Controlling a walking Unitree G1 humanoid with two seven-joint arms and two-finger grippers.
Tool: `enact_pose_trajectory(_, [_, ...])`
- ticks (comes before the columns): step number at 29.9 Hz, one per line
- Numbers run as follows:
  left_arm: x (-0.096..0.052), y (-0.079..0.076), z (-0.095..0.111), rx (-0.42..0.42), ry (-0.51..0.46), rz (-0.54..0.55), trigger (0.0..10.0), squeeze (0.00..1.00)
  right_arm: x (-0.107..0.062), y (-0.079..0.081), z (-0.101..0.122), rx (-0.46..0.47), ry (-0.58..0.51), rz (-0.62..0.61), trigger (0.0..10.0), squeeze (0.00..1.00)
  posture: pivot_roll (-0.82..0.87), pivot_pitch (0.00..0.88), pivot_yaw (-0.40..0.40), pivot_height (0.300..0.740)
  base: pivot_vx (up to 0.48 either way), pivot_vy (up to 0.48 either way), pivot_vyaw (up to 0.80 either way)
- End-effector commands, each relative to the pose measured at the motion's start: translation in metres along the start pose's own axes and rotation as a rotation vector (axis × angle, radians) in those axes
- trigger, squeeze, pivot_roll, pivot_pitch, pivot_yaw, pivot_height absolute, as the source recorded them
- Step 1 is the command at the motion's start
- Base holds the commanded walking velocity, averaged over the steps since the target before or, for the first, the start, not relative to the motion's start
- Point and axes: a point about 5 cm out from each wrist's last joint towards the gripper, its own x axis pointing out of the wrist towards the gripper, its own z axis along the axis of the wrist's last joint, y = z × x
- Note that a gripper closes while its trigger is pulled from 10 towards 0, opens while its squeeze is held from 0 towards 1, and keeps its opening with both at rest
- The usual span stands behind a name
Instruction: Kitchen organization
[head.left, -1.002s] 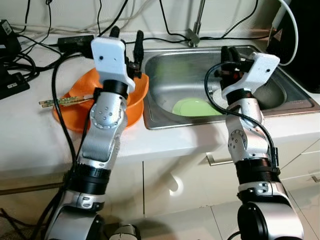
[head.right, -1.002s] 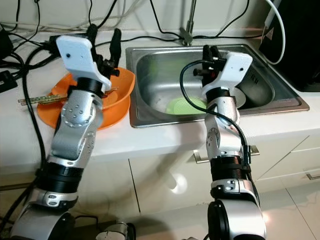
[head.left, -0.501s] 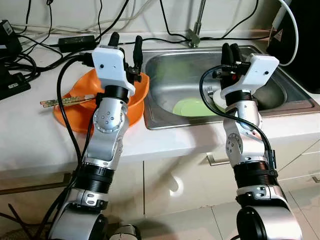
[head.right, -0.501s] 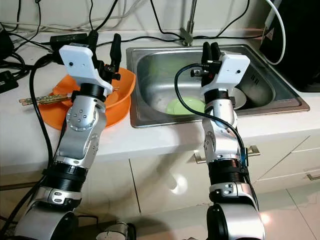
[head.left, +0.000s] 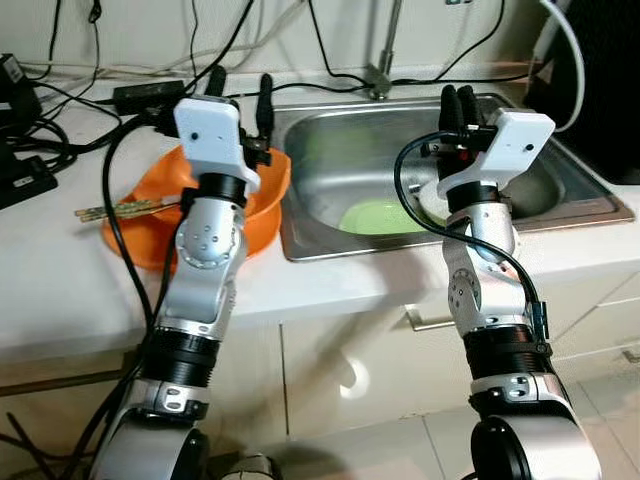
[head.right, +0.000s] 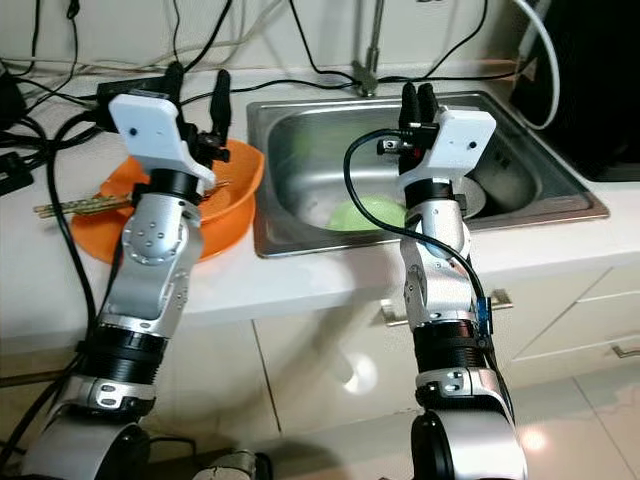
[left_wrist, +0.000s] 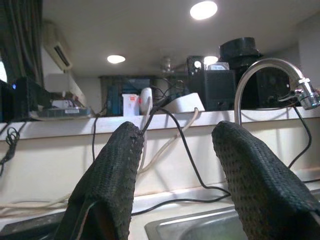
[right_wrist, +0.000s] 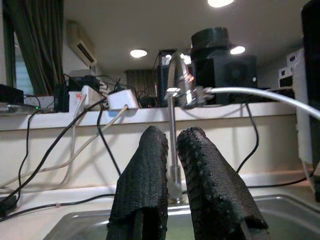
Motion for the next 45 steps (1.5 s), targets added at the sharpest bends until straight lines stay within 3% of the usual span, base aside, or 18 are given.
enact_pose_trajectory(1, [-0.001,-0.005,0.0,0.007,-0.002,-0.017,10.0,0.0,0.0,-0.004,0.005,-0.014,-0.025,-0.012,10.0,0.0,0.04,0.0,0.016,0.74,0.0,-0.48,0.64])
enact_pose_trajectory(13, [0.003,0.0,0.007,0.033,-0.023,0.003,10.0,0.0,-0.001,-0.004,0.003,-0.019,-0.006,-0.002,10.0,0.0,0.04,0.0,0.009,0.74,0.0,-0.472,0.05])
enact_pose_trajectory(21, [-0.002,0.003,0.007,0.051,-0.015,-0.003,10.0,0.0,-0.003,-0.004,0.0,-0.023,0.012,0.01,10.0,0.0,0.06,0.0,-0.004,0.74,0.0,0.0,0.52])
enact_pose_trajectory(28, [-0.02,0.004,-0.008,0.051,0.052,0.004,10.0,0.0,-0.003,-0.002,-0.002,-0.015,0.031,0.028,10.0,0.0,0.07,0.0,-0.017,0.74,0.0,0.0,0.71])
enact_pose_trajectory(45, [-0.03,0.006,-0.019,0.043,0.112,0.02,10.0,0.0,-0.011,0.001,-0.013,0.003,0.095,0.055,10.0,0.0,0.07,0.007,-0.024,0.74,0.0,0.0,0.0])
